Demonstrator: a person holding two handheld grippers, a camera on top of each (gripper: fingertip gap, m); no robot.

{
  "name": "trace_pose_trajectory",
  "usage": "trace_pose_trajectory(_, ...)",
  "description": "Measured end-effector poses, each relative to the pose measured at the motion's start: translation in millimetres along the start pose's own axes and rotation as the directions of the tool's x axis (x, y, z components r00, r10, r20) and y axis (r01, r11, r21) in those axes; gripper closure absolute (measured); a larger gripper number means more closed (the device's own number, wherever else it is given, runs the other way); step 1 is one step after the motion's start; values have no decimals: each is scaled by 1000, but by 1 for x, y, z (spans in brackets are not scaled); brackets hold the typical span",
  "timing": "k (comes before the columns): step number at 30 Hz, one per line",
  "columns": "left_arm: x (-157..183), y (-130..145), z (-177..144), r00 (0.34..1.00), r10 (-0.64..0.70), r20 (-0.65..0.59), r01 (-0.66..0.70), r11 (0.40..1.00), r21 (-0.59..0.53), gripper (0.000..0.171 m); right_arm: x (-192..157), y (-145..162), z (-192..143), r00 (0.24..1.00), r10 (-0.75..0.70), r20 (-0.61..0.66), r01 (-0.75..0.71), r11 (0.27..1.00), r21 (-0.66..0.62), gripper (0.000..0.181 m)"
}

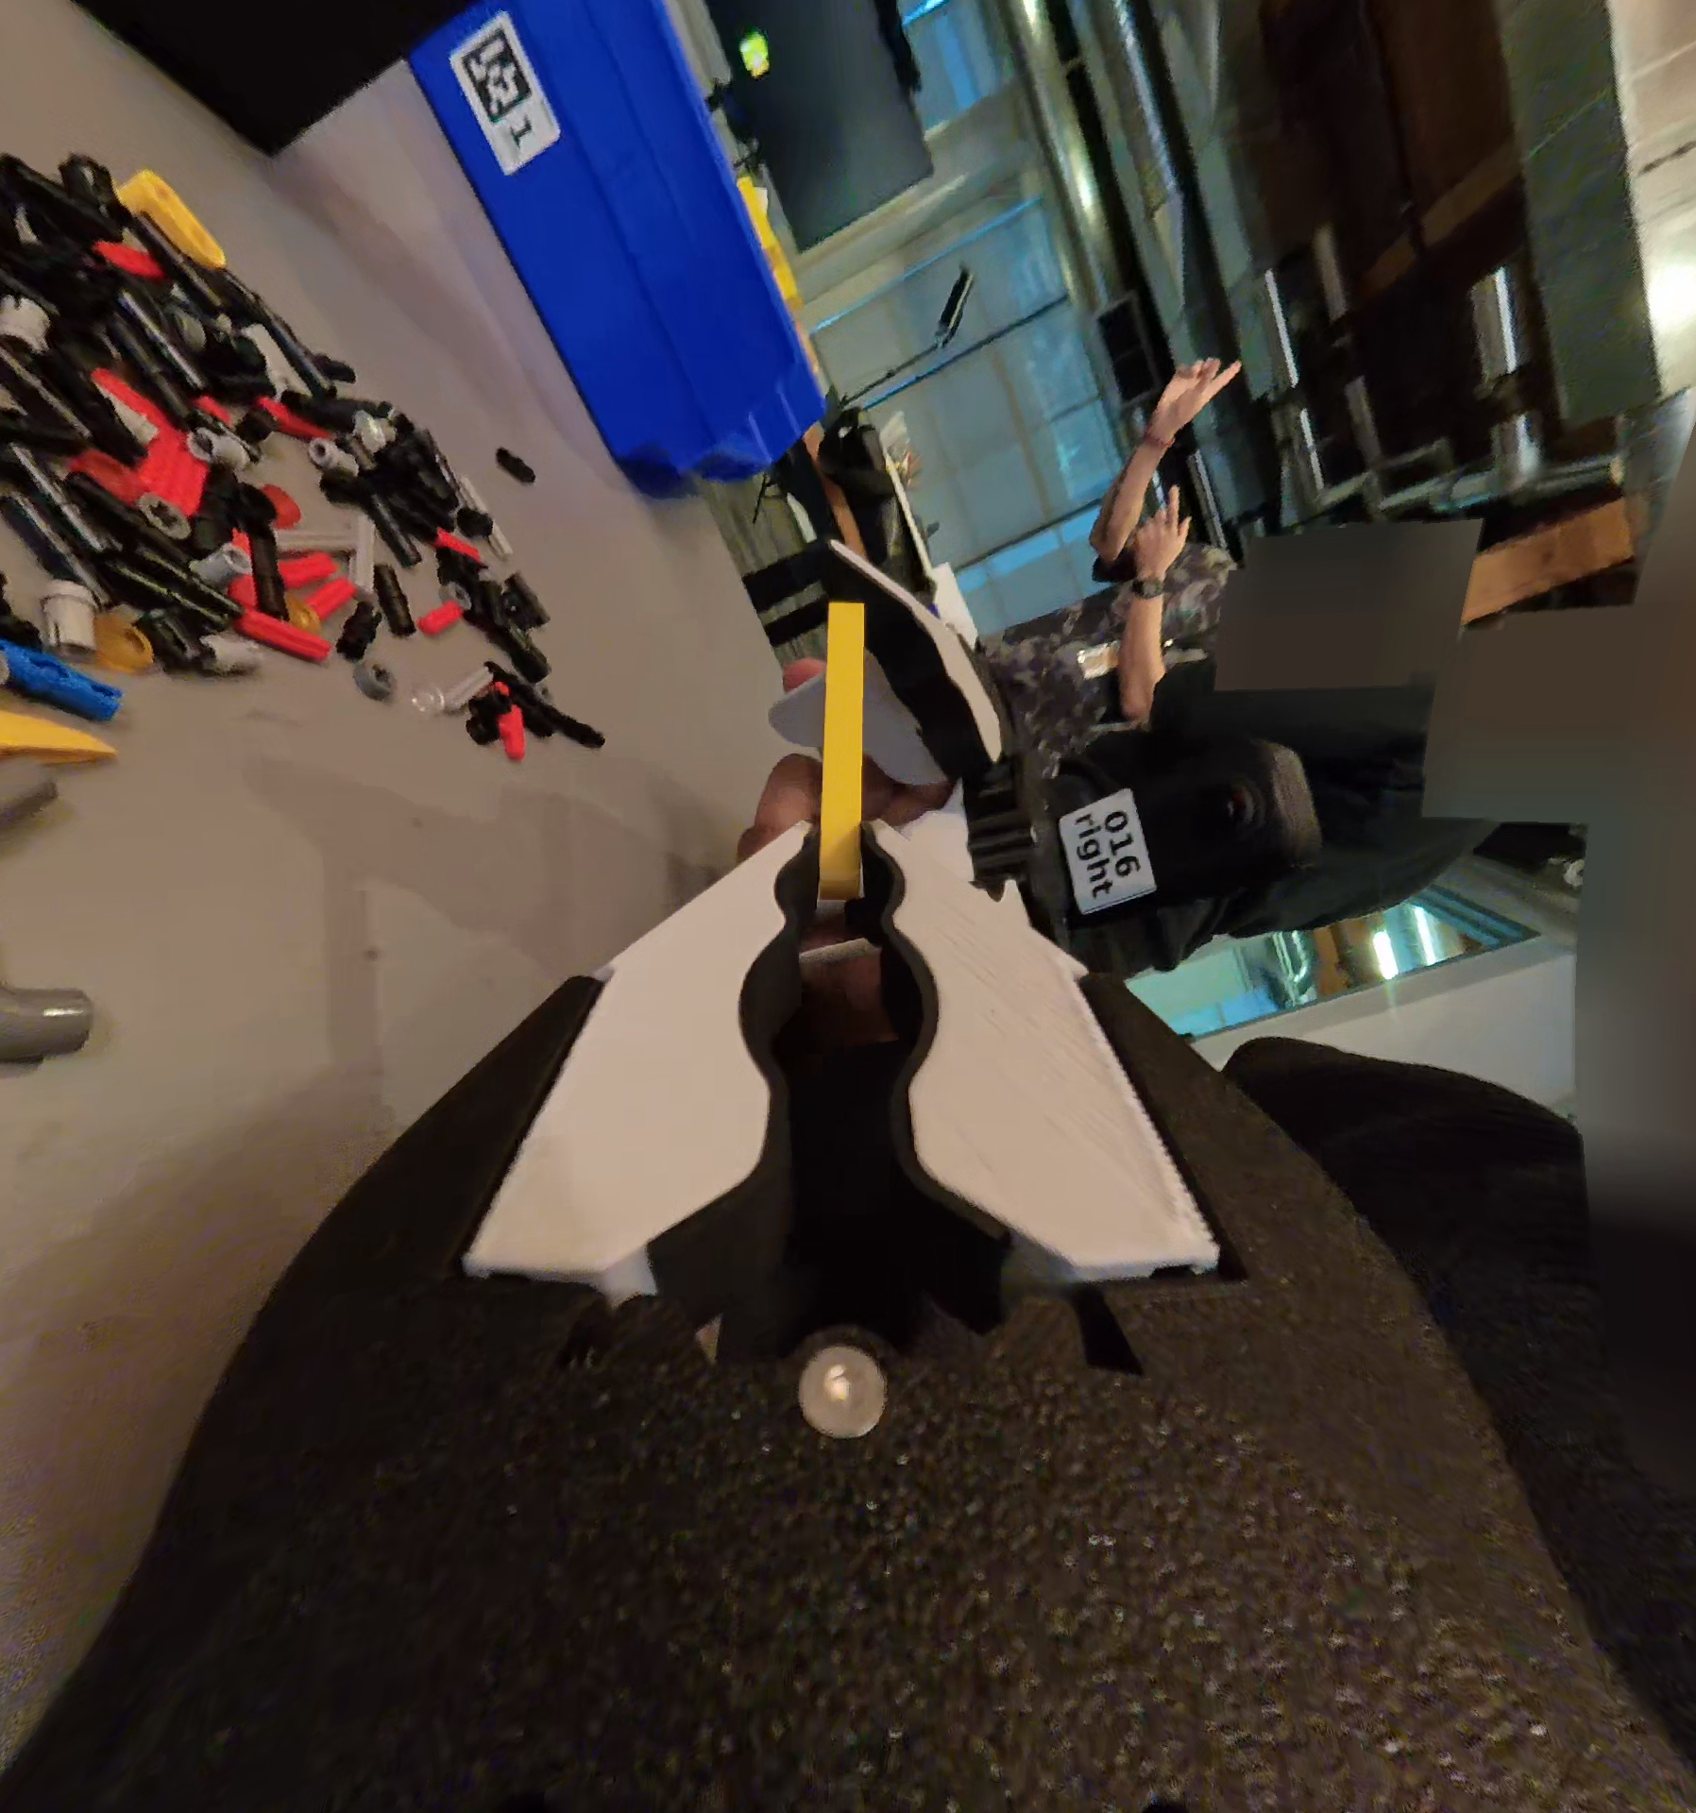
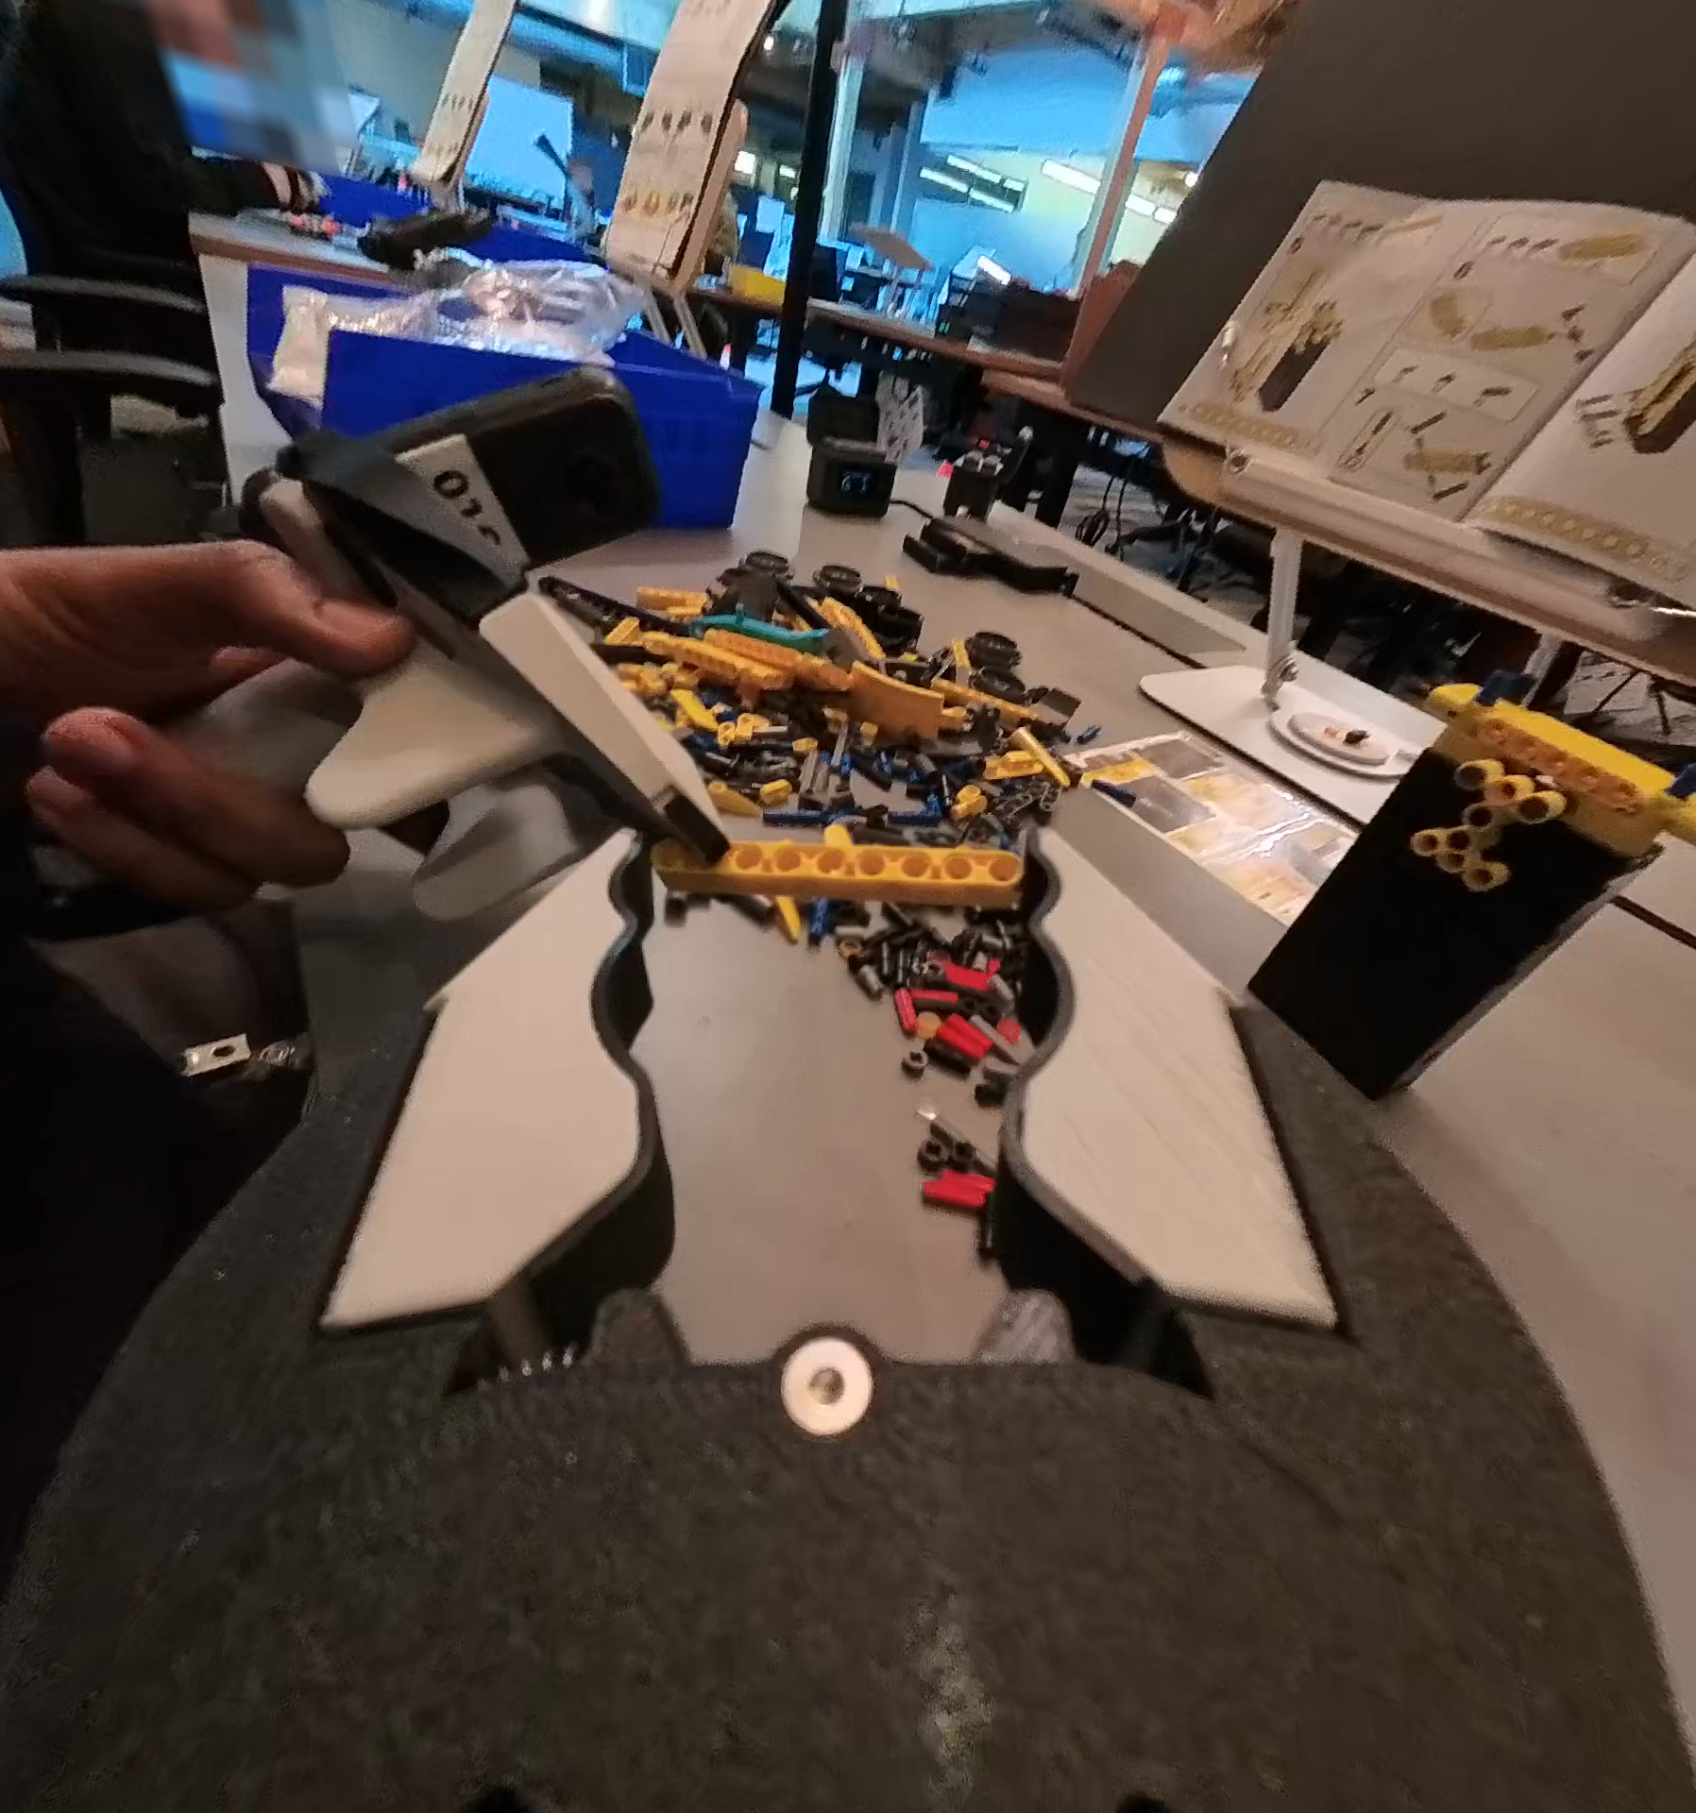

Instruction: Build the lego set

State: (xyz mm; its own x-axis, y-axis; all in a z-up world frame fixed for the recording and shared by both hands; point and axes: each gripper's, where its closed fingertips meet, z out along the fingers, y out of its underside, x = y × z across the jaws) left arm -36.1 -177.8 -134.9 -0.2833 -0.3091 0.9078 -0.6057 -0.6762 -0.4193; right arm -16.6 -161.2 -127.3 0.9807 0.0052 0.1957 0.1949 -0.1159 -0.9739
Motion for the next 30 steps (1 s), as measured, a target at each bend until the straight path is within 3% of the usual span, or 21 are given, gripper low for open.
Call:
trace_pose_trajectory(4, -8, 7, 5, 996, 52, 69, -49, 998, -43, 162, 0, 13, -12, 999, -39, -31, 36, 996, -81, 106)
trace_pose_trajectory(8, -18, 7, 11, 969, 183, 168, -172, 982, -79, 152, 19, 30, -40, 989, -43, -145, 17, 984, -178, 106)
trace_pose_trajectory(11, -22, 6, 14, 934, 287, 215, -268, 957, -112, 152, 48, 63, -69, 952, 60, -301, -161, 933, -323, 106)
trace_pose_trajectory(13, -23, 5, 15, 912, 335, 237, -313, 941, -127, 152, 68, 93, -94, 875, 155, -459, -360, 841, -403, 105)
trace_pose_trajectory(16, -23, 4, 17, 894, 374, 246, -348, 926, -143, 152, 80, 118, -120, 791, 200, -578, -496, 763, -415, 105)
trace_pose_trajectory(21, -18, 3, 22, 896, 385, 220, -359, 921, -149, 152, 93, 125, -139, 727, 173, -664, -525, 764, -376, 105)
trace_pose_trajectory(26, -18, 2, 27, 893, 401, 204, -373, 913, -165, 152, 90, 128, -146, 709, 179, -682, -544, 754, -367, 105)
trace_pose_trajectory(30, -18, 1, 28, 889, 415, 192, -386, 906, -172, 152, 96, 122, -161, 699, 97, -708, -501, 774, -389, 105)
